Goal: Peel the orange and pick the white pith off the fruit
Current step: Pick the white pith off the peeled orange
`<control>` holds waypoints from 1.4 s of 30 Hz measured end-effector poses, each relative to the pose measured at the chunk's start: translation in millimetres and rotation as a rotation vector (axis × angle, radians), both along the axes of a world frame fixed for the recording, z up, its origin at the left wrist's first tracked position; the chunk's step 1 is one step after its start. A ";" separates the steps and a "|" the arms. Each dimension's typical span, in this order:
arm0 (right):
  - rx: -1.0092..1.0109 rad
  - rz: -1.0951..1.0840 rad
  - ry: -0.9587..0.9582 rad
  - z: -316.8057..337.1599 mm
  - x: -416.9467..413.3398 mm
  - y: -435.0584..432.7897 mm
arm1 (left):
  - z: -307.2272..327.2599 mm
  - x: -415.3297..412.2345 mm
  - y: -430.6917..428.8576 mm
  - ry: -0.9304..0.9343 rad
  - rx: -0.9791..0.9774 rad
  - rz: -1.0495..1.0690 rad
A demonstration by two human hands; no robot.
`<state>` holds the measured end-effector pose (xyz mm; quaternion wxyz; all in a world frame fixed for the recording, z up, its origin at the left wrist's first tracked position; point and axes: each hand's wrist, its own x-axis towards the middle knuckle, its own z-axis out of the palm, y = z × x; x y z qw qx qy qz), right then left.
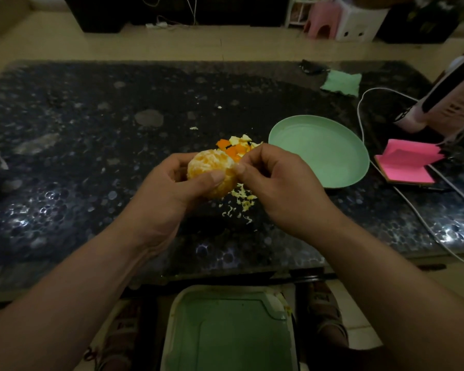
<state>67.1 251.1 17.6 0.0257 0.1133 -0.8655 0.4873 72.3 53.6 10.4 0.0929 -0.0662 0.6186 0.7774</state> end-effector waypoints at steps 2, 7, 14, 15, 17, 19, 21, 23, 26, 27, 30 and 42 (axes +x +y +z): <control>-0.022 0.005 -0.018 -0.4 -1.0 0.2 | 0.4 -0.6 -1.0 -0.010 0.037 0.001; -0.073 -0.007 -0.038 -0.5 -4.8 2.2 | -3.5 -2.2 -7.1 -0.026 0.134 -0.026; -0.022 -0.021 -0.030 -2.3 -8.6 4.7 | -8.6 -3.5 -17.9 -0.025 0.225 -0.123; -0.002 -0.024 -0.029 -2.5 -9.0 4.9 | -9.0 -4.1 -19.2 -0.031 0.239 -0.128; 0.015 -0.024 -0.043 -2.0 -9.6 5.4 | -8.4 -5.2 -20.9 -0.038 0.252 -0.145; -0.016 -0.025 -0.074 0.0 -9.8 5.5 | -9.9 -6.1 -23.6 -0.035 0.256 -0.164; -0.088 -0.020 -0.132 3.1 -9.0 4.3 | -10.8 -6.4 -24.1 -0.034 0.252 -0.166; -0.135 0.004 -0.175 5.9 -5.6 2.3 | -12.1 -7.6 -23.2 -0.043 0.230 -0.137; -0.130 0.030 -0.123 7.2 -0.6 0.3 | -11.6 -7.5 -20.0 -0.049 0.203 -0.116; -0.135 0.033 -0.110 6.7 0.1 -0.1 | -11.5 -6.8 -19.5 -0.047 0.198 -0.117; -0.103 0.038 -0.076 4.5 -0.1 -1.3 | -12.1 -5.4 -18.9 -0.043 0.187 -0.133; -0.003 -0.011 -0.033 -0.8 -6.2 4.4 | -11.1 -7.2 -21.1 -0.045 0.286 -0.209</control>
